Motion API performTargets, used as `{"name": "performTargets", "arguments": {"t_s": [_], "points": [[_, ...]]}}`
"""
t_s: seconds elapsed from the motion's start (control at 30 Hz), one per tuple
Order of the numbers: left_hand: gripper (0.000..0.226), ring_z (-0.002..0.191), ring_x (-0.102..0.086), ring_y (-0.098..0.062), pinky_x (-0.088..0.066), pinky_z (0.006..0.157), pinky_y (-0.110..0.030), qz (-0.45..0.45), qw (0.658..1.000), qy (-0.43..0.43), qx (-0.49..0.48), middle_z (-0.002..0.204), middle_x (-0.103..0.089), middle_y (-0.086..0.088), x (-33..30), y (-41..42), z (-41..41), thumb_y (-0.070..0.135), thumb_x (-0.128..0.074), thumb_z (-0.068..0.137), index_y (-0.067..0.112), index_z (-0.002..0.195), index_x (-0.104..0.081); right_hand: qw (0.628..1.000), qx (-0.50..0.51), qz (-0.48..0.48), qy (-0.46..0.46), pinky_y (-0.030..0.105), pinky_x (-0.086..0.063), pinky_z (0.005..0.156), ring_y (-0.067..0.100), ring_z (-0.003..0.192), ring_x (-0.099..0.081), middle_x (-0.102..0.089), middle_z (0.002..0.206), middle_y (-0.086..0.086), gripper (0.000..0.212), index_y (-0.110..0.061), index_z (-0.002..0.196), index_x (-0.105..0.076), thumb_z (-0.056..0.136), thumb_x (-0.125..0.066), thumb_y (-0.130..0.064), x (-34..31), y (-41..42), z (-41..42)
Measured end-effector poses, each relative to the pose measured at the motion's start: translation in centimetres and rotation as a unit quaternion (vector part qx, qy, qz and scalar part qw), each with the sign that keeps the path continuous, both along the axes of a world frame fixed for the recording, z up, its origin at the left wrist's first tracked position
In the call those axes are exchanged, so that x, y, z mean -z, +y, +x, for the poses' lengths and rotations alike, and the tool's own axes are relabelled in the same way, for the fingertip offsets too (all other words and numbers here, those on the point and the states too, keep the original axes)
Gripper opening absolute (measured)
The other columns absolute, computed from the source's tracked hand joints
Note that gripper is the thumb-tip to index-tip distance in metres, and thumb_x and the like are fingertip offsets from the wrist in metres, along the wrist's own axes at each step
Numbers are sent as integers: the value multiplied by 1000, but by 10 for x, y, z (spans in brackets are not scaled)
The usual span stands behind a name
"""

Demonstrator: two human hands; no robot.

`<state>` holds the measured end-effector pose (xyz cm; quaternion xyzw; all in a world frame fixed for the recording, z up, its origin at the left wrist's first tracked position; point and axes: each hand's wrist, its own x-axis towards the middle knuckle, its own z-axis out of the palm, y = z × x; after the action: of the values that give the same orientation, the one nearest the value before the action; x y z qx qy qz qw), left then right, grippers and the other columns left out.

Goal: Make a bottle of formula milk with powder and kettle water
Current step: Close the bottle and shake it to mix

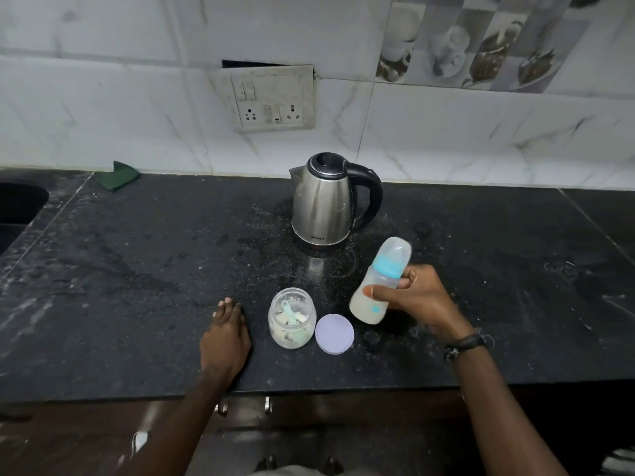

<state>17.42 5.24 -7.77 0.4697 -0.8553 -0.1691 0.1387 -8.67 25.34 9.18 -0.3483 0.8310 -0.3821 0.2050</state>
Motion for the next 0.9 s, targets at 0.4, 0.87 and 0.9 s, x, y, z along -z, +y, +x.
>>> {"name": "performTargets", "arguments": {"t_s": [0.4, 0.87, 0.9], "points": [[34, 136, -49, -34, -49, 102, -50, -7, 1000, 19, -2, 144, -53, -19, 5, 1, 2, 10, -56, 96, 1, 128, -63, 998, 45, 43, -12, 41, -59, 76, 16, 80, -72, -75, 84, -2, 42, -16, 88, -74, 57, -91, -40, -3, -7, 2], [36, 138, -46, -32, -47, 105, -48, -14, 999, 29, -7, 146, -52, -17, 8, 2, 1, 10, -57, 96, 2, 130, -61, 998, 38, 53, -4, 43, -60, 77, 15, 80, -74, -77, 83, -1, 39, -15, 88, -76, 59, -92, -35, -5, -5, 2], [36, 138, -46, -32, -47, 105, -48, -14, 999, 32, -7, 145, -52, -17, 8, 1, 0, 9, -58, 95, 1, 130, -62, 997, 39, 54, 24, 40, -60, 75, 15, 79, -73, -76, 83, -2, 40, -16, 87, -75, 59, -91, -38, -6, -5, 2]]}}
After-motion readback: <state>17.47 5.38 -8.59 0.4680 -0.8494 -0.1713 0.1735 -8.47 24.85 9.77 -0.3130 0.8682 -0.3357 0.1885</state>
